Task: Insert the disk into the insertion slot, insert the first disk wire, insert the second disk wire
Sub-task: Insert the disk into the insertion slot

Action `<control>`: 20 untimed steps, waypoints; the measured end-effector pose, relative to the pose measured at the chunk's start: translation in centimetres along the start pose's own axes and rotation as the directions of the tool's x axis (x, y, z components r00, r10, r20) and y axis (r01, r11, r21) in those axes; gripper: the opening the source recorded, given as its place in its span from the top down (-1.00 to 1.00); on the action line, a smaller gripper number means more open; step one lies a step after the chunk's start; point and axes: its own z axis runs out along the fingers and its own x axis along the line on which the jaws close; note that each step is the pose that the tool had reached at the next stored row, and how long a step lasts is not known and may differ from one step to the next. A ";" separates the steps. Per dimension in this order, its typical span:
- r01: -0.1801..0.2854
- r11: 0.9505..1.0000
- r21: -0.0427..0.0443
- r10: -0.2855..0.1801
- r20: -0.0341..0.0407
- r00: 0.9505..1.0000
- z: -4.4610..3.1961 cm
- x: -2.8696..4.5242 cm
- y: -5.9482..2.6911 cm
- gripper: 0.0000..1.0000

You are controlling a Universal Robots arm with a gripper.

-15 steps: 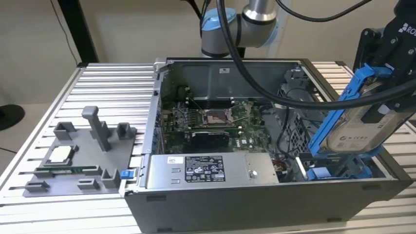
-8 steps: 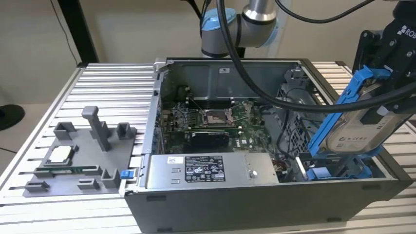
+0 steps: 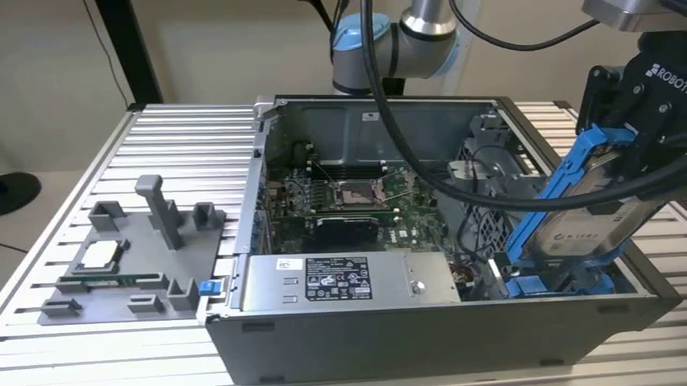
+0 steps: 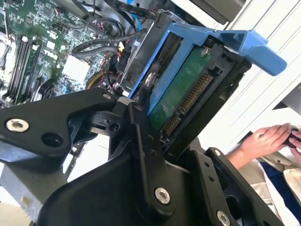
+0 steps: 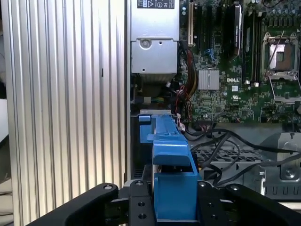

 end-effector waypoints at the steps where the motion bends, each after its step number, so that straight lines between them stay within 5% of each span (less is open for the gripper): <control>1: 0.000 1.000 0.000 0.000 0.001 1.000 0.13 -0.02 -0.04 1.00; 9: 0.000 1.000 0.000 0.000 0.015 1.000 1.25 -0.45 -0.21 1.00; 20: 0.000 1.000 0.001 0.000 0.016 1.000 2.32 -0.45 -0.42 1.00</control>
